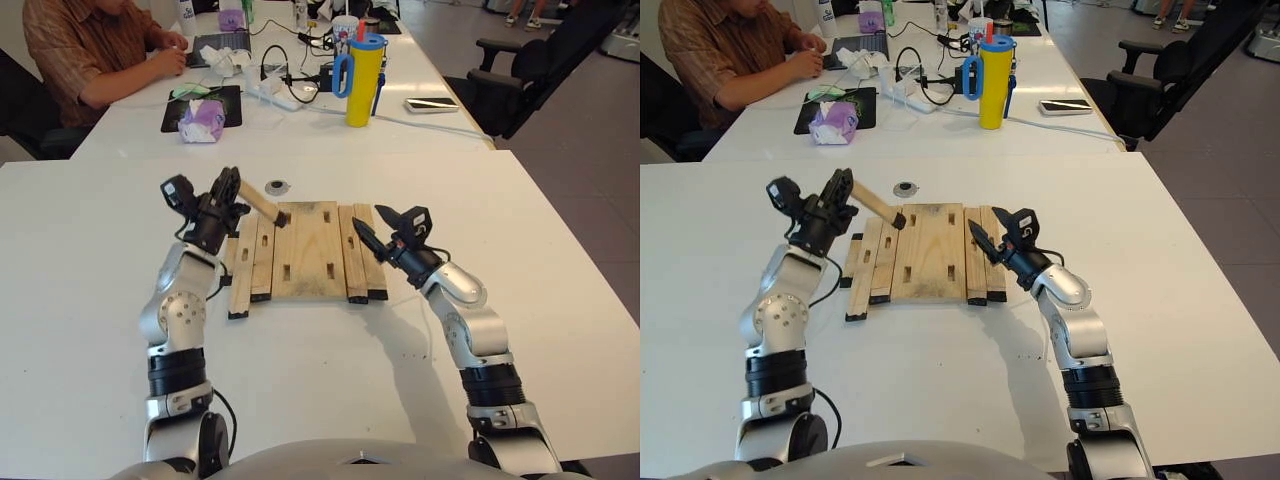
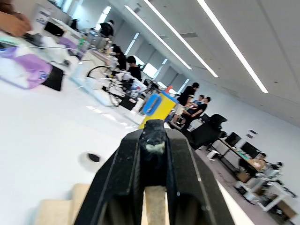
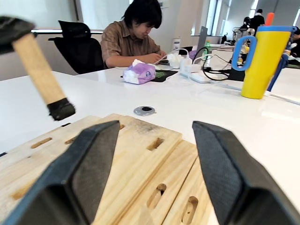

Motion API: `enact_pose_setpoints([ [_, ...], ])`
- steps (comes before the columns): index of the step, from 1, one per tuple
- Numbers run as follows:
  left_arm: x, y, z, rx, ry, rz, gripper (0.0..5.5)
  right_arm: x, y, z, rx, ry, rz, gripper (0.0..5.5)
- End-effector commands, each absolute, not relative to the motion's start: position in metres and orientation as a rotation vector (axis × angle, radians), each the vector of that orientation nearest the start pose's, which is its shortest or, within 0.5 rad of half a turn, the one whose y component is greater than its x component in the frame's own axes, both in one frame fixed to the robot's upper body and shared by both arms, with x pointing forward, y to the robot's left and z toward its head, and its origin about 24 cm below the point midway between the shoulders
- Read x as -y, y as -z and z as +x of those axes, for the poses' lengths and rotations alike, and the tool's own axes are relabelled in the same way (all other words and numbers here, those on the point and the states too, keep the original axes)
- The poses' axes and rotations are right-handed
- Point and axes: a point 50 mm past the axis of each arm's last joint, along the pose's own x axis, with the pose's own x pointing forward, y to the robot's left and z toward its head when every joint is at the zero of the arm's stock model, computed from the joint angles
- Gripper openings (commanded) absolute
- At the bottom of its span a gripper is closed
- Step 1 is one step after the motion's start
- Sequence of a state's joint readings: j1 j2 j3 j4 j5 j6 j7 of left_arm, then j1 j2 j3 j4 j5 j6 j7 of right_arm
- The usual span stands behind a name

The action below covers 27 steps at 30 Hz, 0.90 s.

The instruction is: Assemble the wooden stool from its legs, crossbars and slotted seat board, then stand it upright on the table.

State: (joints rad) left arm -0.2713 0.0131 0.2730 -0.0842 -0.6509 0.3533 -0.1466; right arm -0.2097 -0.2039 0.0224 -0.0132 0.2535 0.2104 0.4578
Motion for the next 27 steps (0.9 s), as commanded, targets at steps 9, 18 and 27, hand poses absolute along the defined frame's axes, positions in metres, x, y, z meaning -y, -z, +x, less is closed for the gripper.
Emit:
enact_pose_setpoints([
  [9, -0.177, -0.097, 0.306, 0.111, 0.036, -0.579, 0.41, 0.131, -0.083, 0.292, -0.032, -0.542, 0.062, 2.87],
  [18, -0.173, -0.093, 0.308, 0.085, 0.041, -0.522, 0.41, 0.12, -0.086, 0.293, -0.022, -0.561, 0.086, 2.87],
  [27, -0.18, -0.084, 0.307, 0.047, -0.019, -0.508, 0.41, 0.116, -0.086, 0.295, -0.027, -0.579, 0.091, 2.87],
])
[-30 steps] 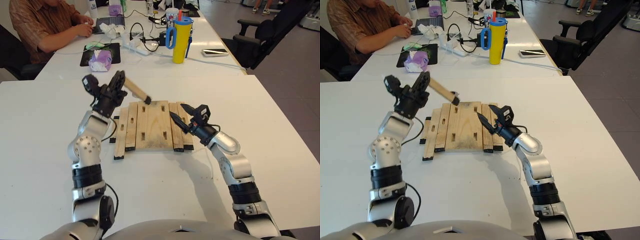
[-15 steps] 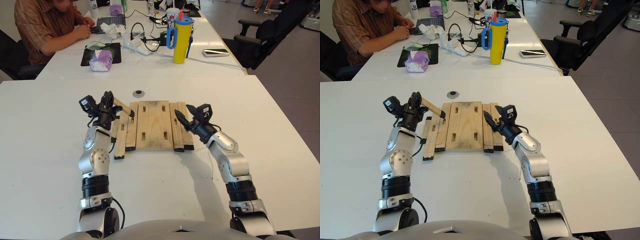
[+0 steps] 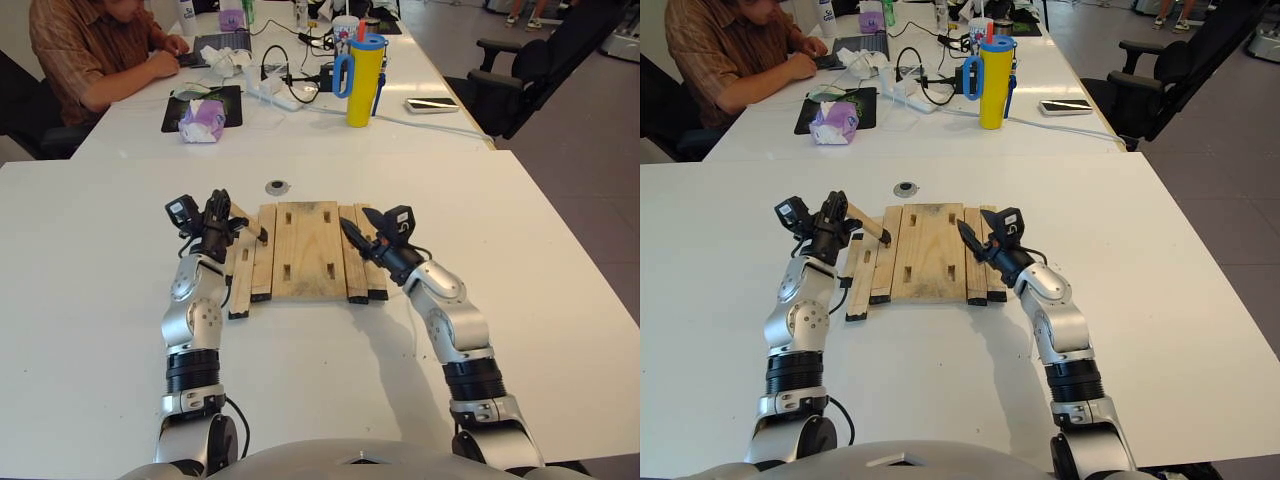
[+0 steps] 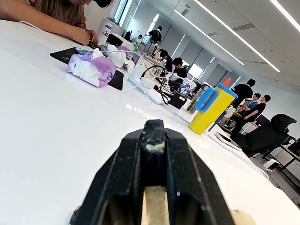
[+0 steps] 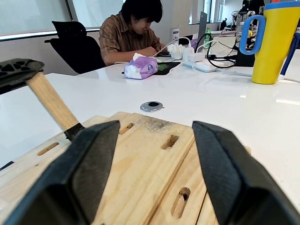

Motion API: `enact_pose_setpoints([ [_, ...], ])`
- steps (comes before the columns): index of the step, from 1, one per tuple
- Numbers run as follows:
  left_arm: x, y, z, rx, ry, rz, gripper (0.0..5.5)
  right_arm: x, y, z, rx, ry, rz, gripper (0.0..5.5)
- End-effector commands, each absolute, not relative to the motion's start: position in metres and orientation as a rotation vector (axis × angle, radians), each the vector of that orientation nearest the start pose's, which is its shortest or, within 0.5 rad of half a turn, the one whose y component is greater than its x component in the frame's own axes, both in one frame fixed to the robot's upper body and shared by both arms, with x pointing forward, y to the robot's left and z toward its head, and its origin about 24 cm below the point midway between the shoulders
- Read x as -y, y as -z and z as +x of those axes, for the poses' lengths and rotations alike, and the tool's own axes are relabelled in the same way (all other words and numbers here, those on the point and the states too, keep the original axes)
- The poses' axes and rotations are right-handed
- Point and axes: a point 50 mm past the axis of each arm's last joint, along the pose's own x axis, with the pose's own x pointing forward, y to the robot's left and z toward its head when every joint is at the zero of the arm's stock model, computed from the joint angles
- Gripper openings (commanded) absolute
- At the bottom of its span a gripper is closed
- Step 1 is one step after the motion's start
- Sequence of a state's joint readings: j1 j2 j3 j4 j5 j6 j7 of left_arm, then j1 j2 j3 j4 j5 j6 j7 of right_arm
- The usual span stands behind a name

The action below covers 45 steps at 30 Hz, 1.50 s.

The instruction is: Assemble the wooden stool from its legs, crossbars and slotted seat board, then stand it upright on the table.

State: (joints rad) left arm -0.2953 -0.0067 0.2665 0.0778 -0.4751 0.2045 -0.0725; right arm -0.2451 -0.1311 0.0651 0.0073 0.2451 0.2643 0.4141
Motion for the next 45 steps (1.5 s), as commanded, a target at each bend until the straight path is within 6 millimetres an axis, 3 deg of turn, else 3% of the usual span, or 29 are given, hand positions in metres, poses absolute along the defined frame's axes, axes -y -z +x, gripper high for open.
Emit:
enact_pose_setpoints([
  [1, -0.18, -0.082, 0.307, 0.037, -0.025, -0.503, 0.41, 0.115, -0.087, 0.295, -0.027, -0.58, 0.091, 2.87],
  [16, -0.172, -0.085, 0.309, 0.026, -0.006, -0.53, 0.41, 0.112, -0.086, 0.295, -0.03, -0.583, 0.097, 2.87],
  [22, -0.174, -0.075, 0.309, -0.042, -0.028, -0.486, 0.41, 0.11, -0.085, 0.294, -0.033, -0.583, 0.099, 2.87],
  [28, -0.176, -0.074, 0.306, -0.05, -0.071, -0.4, 0.41, 0.111, -0.085, 0.294, -0.035, -0.579, 0.1, 2.87],
  [37, -0.157, -0.062, 0.307, -0.111, -0.01, -0.098, 0.41, 0.11, -0.081, 0.292, -0.058, -0.58, 0.082, 2.87],
  [45, -0.149, -0.035, 0.295, -0.143, 0.027, -0.013, 0.41, 0.107, -0.079, 0.292, -0.083, -0.608, 0.066, 2.87],
])
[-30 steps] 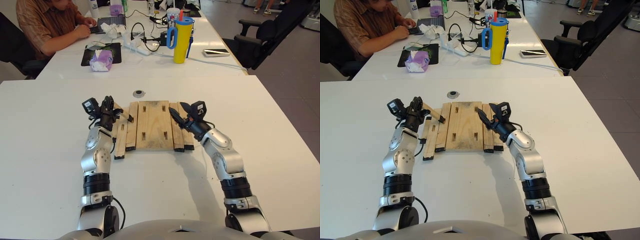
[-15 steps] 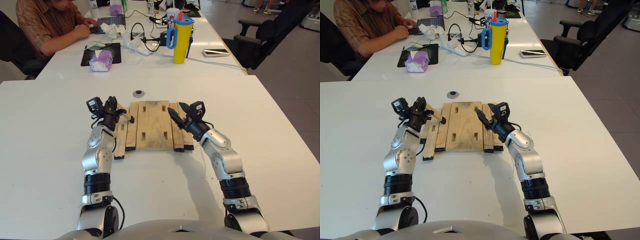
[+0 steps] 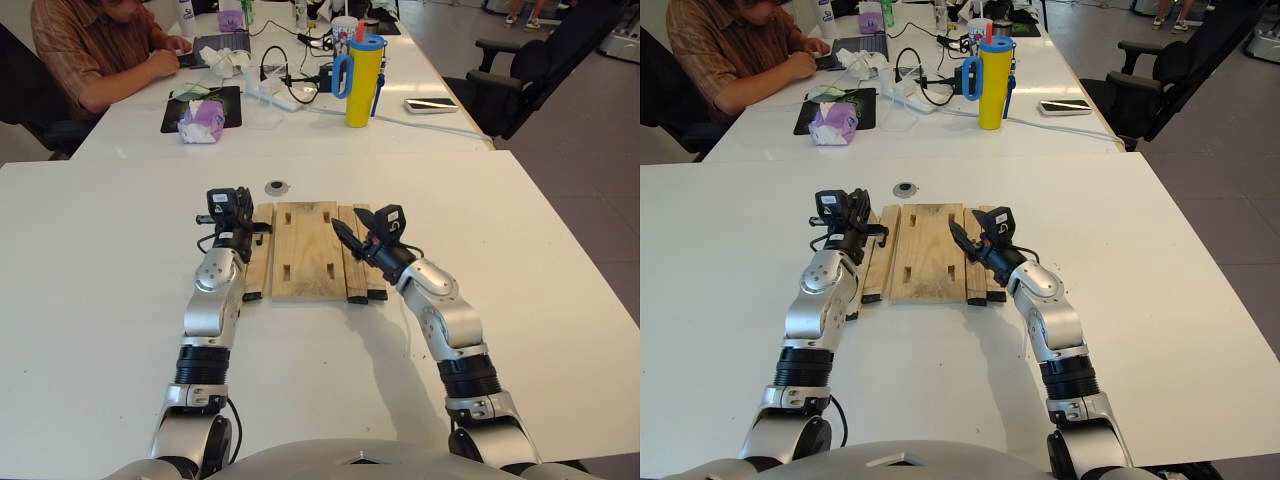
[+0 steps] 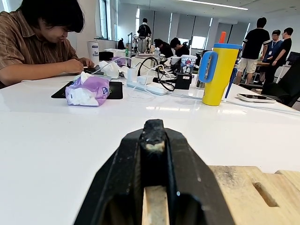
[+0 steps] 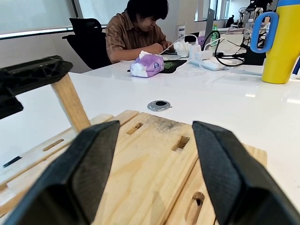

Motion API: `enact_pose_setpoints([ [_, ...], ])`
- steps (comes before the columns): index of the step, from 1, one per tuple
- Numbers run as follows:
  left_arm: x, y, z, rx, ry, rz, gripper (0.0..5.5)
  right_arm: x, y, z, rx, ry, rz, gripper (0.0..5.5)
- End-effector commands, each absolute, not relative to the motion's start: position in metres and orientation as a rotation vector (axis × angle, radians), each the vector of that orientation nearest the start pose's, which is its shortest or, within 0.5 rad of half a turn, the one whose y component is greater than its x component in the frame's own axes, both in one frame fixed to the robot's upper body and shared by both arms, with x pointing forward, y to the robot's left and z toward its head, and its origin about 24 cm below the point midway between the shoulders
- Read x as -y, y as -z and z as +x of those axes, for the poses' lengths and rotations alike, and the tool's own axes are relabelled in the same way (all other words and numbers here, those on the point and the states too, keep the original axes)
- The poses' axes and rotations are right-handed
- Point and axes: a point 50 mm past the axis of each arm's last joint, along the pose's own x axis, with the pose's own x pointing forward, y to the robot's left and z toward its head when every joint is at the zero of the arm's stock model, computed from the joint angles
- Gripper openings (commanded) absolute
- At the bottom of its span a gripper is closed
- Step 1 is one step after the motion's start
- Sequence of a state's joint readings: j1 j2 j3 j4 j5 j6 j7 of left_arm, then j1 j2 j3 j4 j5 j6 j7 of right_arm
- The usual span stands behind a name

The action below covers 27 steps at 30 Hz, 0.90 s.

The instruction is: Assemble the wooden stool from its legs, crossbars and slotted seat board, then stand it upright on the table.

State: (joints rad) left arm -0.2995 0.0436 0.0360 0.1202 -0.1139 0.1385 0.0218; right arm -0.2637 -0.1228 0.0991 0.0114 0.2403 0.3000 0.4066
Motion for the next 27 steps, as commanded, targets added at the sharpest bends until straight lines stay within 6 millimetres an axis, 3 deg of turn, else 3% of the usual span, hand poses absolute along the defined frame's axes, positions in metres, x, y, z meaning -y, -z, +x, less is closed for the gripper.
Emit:
enact_pose_setpoints([
  [1, -0.15, -0.031, 0.294, -0.152, 0.032, 0.005, 0.41, 0.108, -0.08, 0.293, -0.081, -0.61, 0.065, 2.87],
  [6, -0.144, -0.029, 0.297, -0.138, 0.102, 0.096, 0.41, 0.109, -0.082, 0.296, -0.076, -0.607, 0.058, 2.87],
  [17, -0.144, -0.031, 0.3, -0.108, 0.105, 0.034, 0.41, 0.106, -0.082, 0.298, -0.068, -0.615, 0.057, 2.87],
  [18, -0.144, -0.035, 0.301, -0.09, 0.108, 0.032, 0.77, 0.106, -0.082, 0.298, -0.068, -0.614, 0.057, 2.87],
  [27, -0.137, -0.083, 0.311, 0.112, 0.141, 0.008, 1.88, 0.108, -0.083, 0.301, -0.06, -0.6, 0.058, 2.87],
])
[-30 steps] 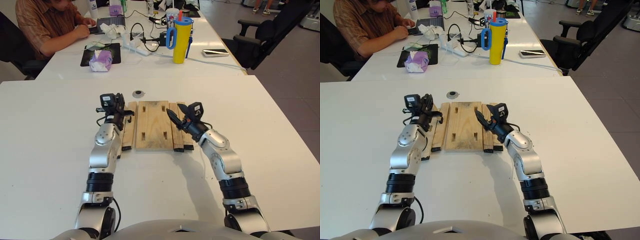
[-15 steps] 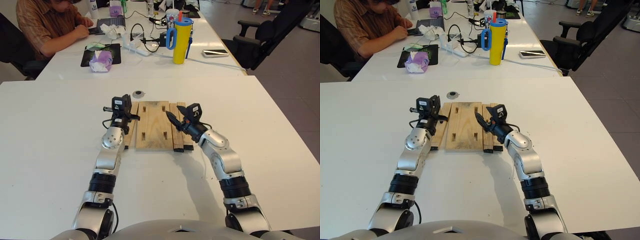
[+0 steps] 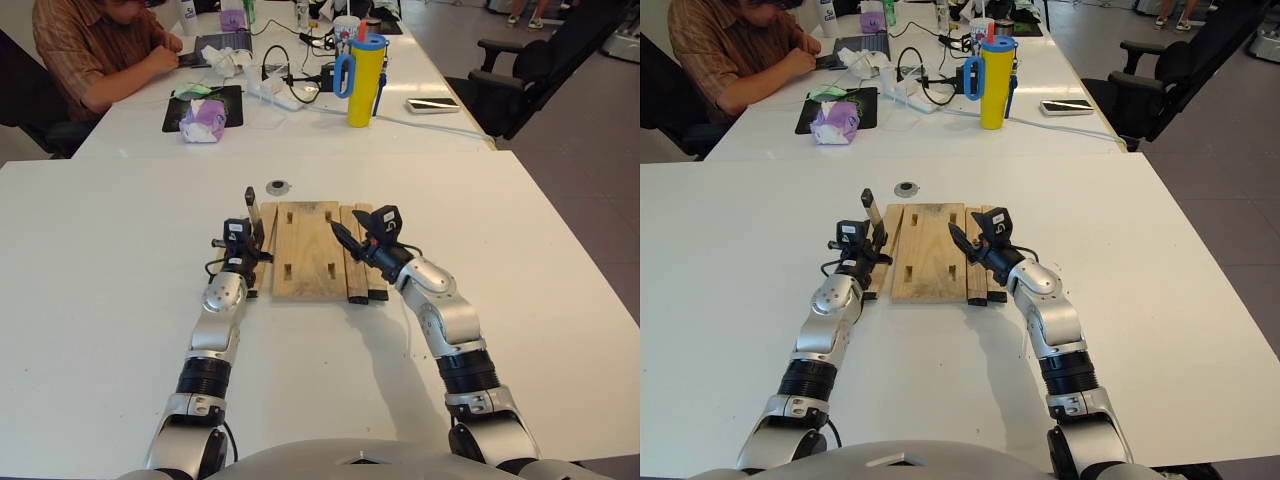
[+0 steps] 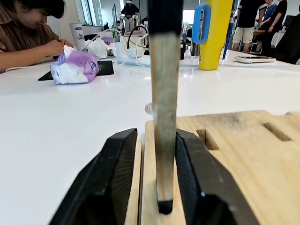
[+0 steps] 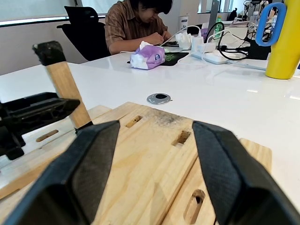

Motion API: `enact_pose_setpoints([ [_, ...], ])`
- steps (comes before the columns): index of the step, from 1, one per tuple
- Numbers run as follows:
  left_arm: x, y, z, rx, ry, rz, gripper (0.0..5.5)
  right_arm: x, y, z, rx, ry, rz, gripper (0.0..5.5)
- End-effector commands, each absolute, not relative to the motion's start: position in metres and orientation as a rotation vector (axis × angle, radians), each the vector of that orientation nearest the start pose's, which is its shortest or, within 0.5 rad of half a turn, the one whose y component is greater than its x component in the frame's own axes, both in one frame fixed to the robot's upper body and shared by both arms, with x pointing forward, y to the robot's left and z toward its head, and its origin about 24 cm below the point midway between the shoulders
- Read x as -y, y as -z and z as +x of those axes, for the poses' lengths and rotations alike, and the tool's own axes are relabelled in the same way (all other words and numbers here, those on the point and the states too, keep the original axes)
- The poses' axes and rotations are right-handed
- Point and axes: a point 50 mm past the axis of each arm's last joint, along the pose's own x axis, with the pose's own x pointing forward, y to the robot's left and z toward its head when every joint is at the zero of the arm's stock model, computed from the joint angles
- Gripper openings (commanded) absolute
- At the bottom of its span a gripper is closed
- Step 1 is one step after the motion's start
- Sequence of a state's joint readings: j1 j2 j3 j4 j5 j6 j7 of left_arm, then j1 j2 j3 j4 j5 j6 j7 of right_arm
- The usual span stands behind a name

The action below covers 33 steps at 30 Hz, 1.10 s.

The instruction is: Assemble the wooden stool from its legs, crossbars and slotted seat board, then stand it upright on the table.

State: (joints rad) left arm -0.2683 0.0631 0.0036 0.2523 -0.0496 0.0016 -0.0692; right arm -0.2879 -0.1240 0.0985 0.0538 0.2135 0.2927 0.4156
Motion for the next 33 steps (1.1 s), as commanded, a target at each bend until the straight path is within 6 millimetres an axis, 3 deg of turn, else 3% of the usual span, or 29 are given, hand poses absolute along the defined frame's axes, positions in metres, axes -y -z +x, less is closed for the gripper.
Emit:
enact_pose_setpoints([
  [1, -0.137, -0.089, 0.312, 0.132, 0.14, 0.002, 2.06, 0.108, -0.083, 0.301, -0.06, -0.599, 0.058, 2.87],
  [5, -0.136, -0.131, 0.318, 0.253, 0.147, -0.034, 2.6, 0.107, -0.083, 0.303, -0.057, -0.602, 0.058, 2.87],
  [10, -0.132, -0.196, 0.326, 0.455, 0.188, 0.01, 2.6, 0.106, -0.083, 0.305, -0.054, -0.604, 0.055, 2.87],
  [14, -0.129, -0.223, 0.336, 0.503, 0.227, 0.006, 2.6, 0.105, -0.084, 0.306, -0.05, -0.608, 0.051, 2.87],
  [17, -0.131, -0.207, 0.351, 0.413, 0.238, -0.049, 2.6, 0.104, -0.084, 0.306, -0.044, -0.614, 0.048, 2.87],
  [18, -0.136, -0.188, 0.359, 0.321, 0.213, -0.106, 2.6, 0.103, -0.084, 0.307, -0.043, -0.613, 0.049, 2.87],
  [20, -0.141, -0.131, 0.367, 0.064, 0.201, -0.139, 2.6, 0.102, -0.083, 0.307, -0.041, -0.617, 0.049, 2.87],
  [22, -0.146, -0.075, 0.358, -0.173, 0.191, -0.123, 2.6, 0.102, -0.083, 0.307, -0.042, -0.621, 0.048, 2.87],
  [24, -0.148, -0.052, 0.347, -0.26, 0.186, -0.108, 2.6, 0.103, -0.083, 0.306, -0.043, -0.619, 0.046, 2.87],
  [26, -0.147, -0.051, 0.345, -0.255, 0.188, -0.103, 2.6, 0.104, -0.083, 0.307, -0.043, -0.615, 0.045, 2.87],
  [28, -0.146, -0.064, 0.351, -0.198, 0.191, -0.088, 2.6, 0.105, -0.083, 0.307, -0.044, -0.613, 0.044, 2.87],
  [31, -0.144, -0.105, 0.361, 0.002, 0.196, -0.085, 2.6, 0.103, -0.082, 0.306, -0.047, -0.619, 0.035, 2.87],
  [33, -0.144, -0.148, 0.364, 0.204, 0.206, -0.089, 2.6, 0.103, -0.082, 0.307, -0.047, -0.62, 0.035, 2.87],
])
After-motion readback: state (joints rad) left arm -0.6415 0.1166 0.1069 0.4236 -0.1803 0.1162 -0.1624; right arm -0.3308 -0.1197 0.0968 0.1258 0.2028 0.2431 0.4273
